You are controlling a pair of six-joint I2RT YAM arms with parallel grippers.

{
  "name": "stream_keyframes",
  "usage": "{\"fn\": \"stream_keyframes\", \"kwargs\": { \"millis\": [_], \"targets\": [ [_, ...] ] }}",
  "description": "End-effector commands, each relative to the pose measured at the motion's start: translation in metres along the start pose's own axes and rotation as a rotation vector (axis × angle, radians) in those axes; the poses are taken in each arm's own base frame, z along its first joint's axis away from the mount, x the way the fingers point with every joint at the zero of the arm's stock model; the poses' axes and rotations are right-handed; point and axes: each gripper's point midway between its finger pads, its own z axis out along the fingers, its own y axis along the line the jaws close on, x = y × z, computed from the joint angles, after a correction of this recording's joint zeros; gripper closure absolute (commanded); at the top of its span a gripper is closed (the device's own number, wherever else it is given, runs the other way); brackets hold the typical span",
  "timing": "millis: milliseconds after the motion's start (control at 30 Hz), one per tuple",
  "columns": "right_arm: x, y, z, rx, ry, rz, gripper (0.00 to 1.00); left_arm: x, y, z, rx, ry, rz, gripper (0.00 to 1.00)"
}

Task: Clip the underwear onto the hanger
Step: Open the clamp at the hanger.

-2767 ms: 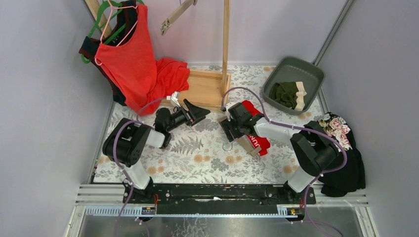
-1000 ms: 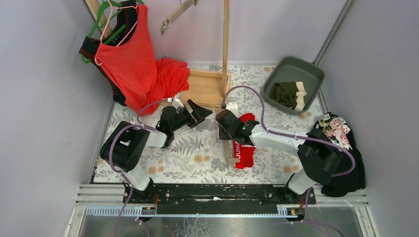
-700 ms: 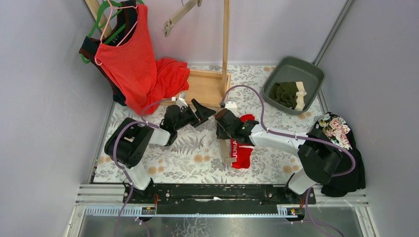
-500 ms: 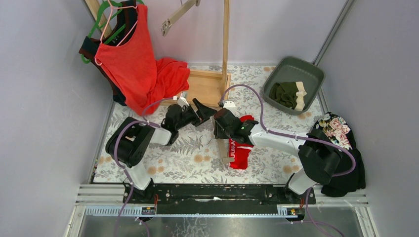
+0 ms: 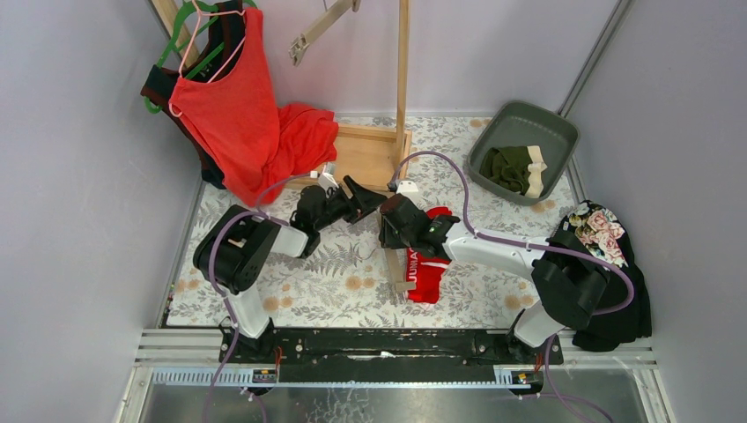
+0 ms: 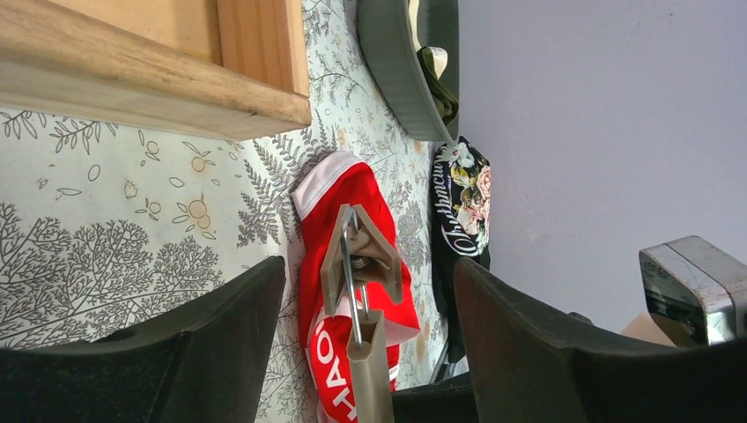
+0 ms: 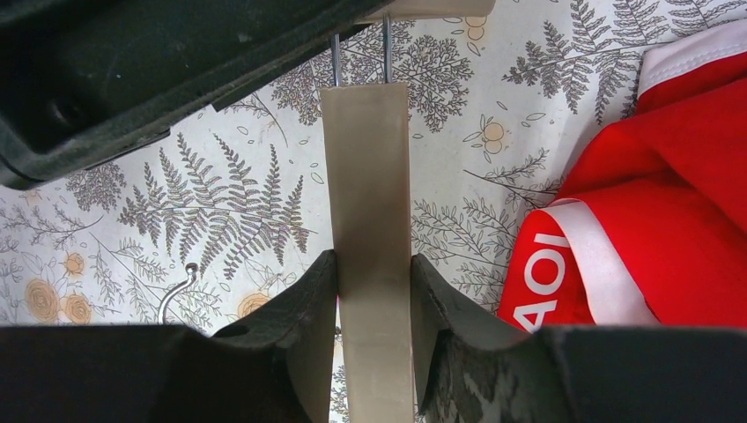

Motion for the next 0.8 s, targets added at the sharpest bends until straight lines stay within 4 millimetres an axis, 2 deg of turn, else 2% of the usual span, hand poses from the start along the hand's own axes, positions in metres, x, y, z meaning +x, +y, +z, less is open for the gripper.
{"fn": "stream_keyframes", "kwargs": {
  "millis": [0, 67, 233, 300, 400, 567, 600, 633, 700, 733, 767],
  "targets": [
    [-0.022, 0.027, -0.008, -0.070, -0.063, 0.033, 1.00, -0.012, -0.025, 0.008, 0.096, -0.037, 0.038, 0.33],
    [-0.021, 0.027, -0.007, -0.071, -0.061, 0.032, 1.00, -0.012, -0.025, 0.009, 0.097, -0.037, 0.036, 0.36],
    [-0.021, 0.026, -0.007, -0.067, -0.064, 0.036, 1.00, -0.012, -0.030, 0.008, 0.122, -0.037, 0.038, 0.56],
    [-0.022, 0.026, -0.008, -0.067, -0.066, 0.036, 1.00, -0.012, -0.032, 0.008, 0.132, -0.034, 0.041, 0.71],
    [-0.022, 0.025, -0.007, -0.061, -0.069, 0.037, 1.00, -0.011, -0.035, 0.007, 0.147, -0.028, 0.043, 1.00],
    [-0.027, 0.024, -0.009, -0.053, -0.087, 0.035, 0.99, -0.010, -0.034, 0.008, 0.145, -0.021, 0.045, 1.00],
    [-0.029, 0.024, -0.011, -0.051, -0.095, 0.035, 0.95, -0.010, -0.034, 0.008, 0.143, -0.020, 0.048, 1.00],
    [-0.031, 0.024, -0.013, -0.051, -0.102, 0.030, 0.85, -0.010, -0.033, 0.009, 0.138, -0.018, 0.050, 1.00],
    [-0.039, 0.019, -0.020, -0.036, -0.130, 0.021, 0.53, -0.011, -0.033, 0.011, 0.135, -0.011, 0.059, 1.00],
    [-0.045, 0.017, -0.026, -0.025, -0.152, 0.015, 0.41, -0.012, -0.032, 0.012, 0.132, -0.006, 0.063, 1.00],
    [-0.051, 0.013, -0.034, -0.011, -0.176, 0.006, 0.35, -0.013, -0.032, 0.012, 0.134, -0.001, 0.066, 1.00]
  ]
}}
